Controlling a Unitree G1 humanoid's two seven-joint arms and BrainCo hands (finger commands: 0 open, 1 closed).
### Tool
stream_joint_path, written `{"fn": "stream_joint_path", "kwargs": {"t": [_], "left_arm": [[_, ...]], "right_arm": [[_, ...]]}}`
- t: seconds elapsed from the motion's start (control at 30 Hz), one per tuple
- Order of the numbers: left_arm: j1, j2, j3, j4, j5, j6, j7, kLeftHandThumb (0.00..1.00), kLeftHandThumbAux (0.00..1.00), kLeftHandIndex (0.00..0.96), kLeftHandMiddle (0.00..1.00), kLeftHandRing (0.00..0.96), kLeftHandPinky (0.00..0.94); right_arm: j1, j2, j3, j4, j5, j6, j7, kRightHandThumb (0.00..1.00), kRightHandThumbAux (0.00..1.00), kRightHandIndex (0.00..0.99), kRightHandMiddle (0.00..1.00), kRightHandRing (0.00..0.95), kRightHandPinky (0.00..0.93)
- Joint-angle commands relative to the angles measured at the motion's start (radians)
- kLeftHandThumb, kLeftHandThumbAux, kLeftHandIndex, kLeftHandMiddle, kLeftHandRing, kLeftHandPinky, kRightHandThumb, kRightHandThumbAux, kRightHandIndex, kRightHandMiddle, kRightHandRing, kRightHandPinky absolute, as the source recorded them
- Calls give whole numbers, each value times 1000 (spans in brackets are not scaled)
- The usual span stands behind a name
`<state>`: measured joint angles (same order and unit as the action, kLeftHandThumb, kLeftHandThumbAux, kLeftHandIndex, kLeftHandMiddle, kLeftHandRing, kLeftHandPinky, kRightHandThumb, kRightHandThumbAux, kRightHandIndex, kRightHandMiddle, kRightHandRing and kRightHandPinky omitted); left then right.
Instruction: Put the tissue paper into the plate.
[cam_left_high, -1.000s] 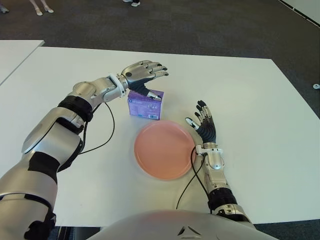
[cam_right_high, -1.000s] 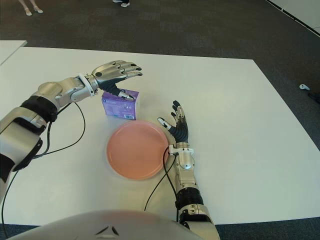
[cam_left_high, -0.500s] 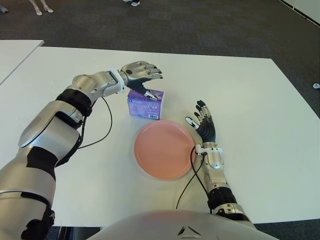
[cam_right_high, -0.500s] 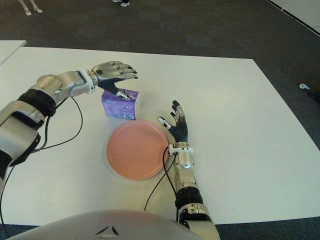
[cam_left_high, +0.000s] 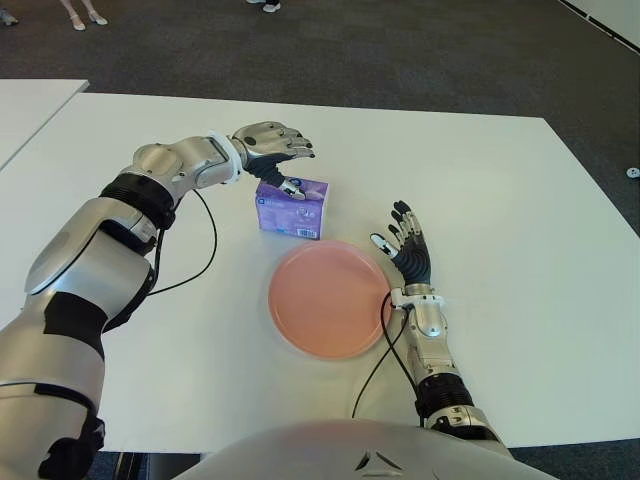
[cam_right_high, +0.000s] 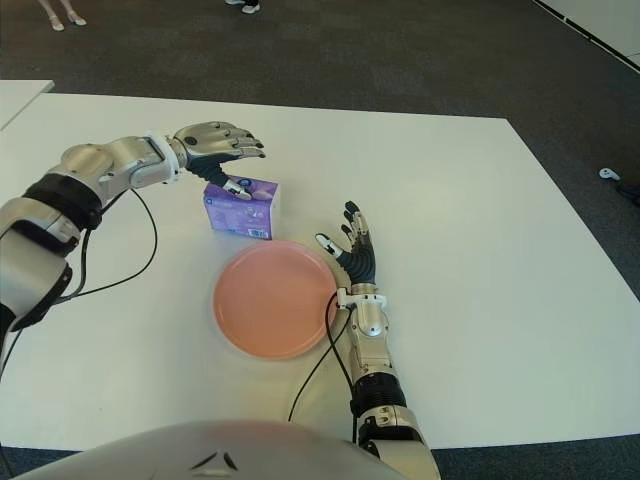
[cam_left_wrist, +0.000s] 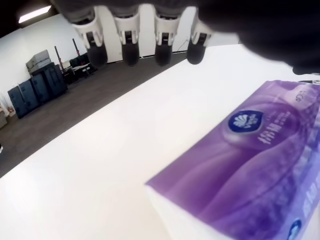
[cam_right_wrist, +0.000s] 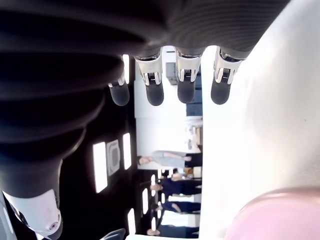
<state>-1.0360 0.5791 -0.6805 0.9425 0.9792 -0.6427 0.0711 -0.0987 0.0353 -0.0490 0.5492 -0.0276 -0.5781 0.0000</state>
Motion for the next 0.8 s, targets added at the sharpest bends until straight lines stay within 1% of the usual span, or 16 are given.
{"fn": "stream_joint_path", "kwargs": {"t": [0.03,0.23,0.3,0.43,0.63,0.8], "left_arm": [[8,12,2,-4,-12,3,-51,560,47,0,0,0,0],[11,21,4,-27,-12,26,-112,565,48,0,0,0,0],[19,27,9,-43,-18,40,-147,568,48,0,0,0,0],[33,36,17,-65,-28,53,-181,571,46,0,0,0,0],[57,56,28,-102,-51,47,-222,565,50,0,0,0,0],[77,65,46,-127,-87,24,-251,560,56,0,0,0,0]], "right_arm": [[67,23,-2,81,27,15,6,125,659,0,14,3,34],[69,23,-4,79,31,15,13,123,659,4,18,5,37],[72,22,-4,75,33,17,17,123,661,6,19,6,37],[73,21,-5,73,33,18,20,124,663,5,20,6,38],[73,20,-7,78,37,17,30,122,666,1,14,4,35],[72,19,-7,77,40,17,38,117,665,5,13,3,32]]}}
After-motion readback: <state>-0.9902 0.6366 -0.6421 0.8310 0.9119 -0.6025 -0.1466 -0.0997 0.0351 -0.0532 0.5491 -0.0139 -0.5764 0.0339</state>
